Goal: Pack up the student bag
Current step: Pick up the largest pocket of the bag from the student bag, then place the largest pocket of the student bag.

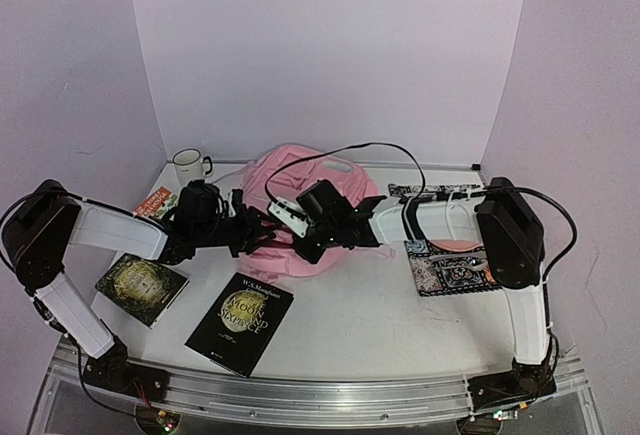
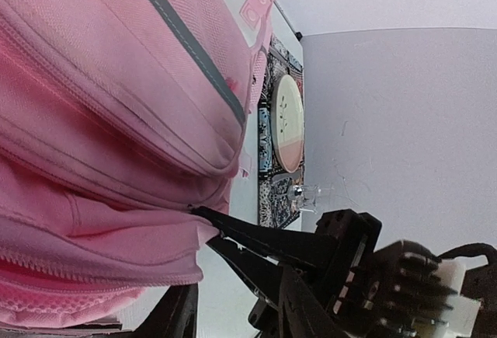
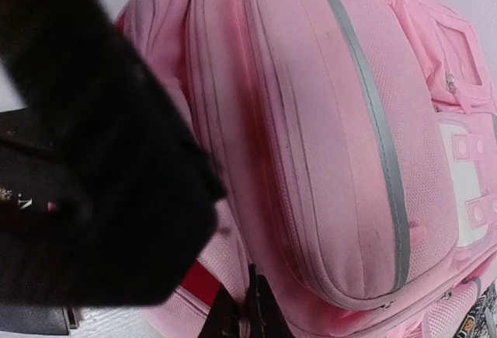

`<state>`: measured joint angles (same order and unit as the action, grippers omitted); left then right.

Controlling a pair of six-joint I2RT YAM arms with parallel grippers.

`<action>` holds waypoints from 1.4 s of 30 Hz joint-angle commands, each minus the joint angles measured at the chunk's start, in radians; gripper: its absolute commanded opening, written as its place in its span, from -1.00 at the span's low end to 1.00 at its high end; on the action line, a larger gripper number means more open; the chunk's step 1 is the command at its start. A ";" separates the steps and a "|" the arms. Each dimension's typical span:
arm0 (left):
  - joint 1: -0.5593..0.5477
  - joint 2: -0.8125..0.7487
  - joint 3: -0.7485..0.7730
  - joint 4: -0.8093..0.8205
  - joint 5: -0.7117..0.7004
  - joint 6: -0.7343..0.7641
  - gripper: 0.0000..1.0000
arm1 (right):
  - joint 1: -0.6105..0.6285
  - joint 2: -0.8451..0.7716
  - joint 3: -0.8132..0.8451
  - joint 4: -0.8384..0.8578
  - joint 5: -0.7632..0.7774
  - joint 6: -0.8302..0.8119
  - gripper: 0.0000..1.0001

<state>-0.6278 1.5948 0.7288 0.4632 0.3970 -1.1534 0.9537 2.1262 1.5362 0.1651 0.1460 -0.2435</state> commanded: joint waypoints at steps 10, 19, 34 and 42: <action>0.047 -0.105 -0.067 -0.143 0.009 0.272 0.08 | -0.159 -0.196 -0.076 0.080 0.001 0.177 -1.00; 0.046 -0.154 0.026 -0.694 -0.188 0.489 0.20 | -0.165 -0.223 -0.095 0.099 0.017 0.233 -1.00; 0.046 -0.169 -0.011 -0.873 -0.187 0.482 0.26 | -0.163 -0.216 -0.144 0.037 -0.068 0.340 -0.64; 0.046 -0.165 -0.044 -0.902 -0.131 0.465 0.28 | -0.061 -0.314 -0.263 -0.004 -0.099 0.580 -0.02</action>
<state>-0.5823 1.4553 0.7082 -0.4085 0.2363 -0.6817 0.8283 1.9111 1.3269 0.1882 0.0843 0.1615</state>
